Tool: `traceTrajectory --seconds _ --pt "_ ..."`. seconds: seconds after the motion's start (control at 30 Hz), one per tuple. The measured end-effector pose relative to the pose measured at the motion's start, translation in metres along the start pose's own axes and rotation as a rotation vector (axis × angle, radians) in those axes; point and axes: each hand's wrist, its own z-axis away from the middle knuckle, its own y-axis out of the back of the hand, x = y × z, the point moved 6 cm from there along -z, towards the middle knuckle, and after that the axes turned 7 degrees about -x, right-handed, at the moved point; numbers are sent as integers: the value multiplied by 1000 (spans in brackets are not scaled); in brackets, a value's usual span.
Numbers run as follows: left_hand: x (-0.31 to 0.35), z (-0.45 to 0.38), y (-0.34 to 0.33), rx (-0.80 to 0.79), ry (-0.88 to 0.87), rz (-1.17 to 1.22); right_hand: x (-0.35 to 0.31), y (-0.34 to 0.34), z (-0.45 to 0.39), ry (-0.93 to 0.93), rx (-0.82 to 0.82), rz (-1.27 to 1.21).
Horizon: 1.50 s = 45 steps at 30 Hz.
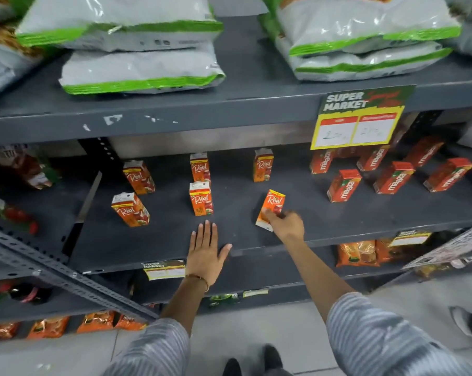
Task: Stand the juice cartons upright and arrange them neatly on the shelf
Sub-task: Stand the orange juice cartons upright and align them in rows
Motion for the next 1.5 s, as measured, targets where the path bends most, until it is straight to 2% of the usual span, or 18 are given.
traceTrajectory --seconds 0.17,0.27,0.37,0.47,0.53,0.67,0.73,0.8,0.9,0.97,1.03,1.13,1.3,1.4,1.5 --pt "-3 0 1 36 2 -15 -15 -11 -10 -105 50 153" --pt "-3 1 1 38 6 -13 -30 -16 -10 -12 40 303" --pt "-4 1 0 34 9 -15 -41 -27 -6 118 -41 358" --pt "-2 3 4 38 27 -20 -46 -28 -5 197 -29 441" --pt "-1 5 9 53 35 -5 -49 -25 -7 204 -18 414" --pt "-3 4 5 44 38 23 -43 -16 -18 87 -94 256" --pt "-4 3 2 40 37 21 -36 -13 -21 -8 -256 -25" --pt "-3 3 2 45 37 16 -34 -9 -15 -36 -496 -267" --pt "-1 4 7 51 39 15 -54 5 3 166 -783 -451" --pt "0 5 8 40 23 37 -73 17 21 295 -912 -547" --pt "1 6 9 45 24 47 -91 28 37 388 -1027 -570" --pt "3 7 12 31 37 43 -113 43 58 495 -1107 -559" --pt "4 7 12 37 22 44 -117 49 62 492 -1073 -553" --pt "4 7 13 46 25 38 -100 46 43 447 -930 -546" --pt "2 5 8 50 11 29 -75 42 15 412 -699 -410"
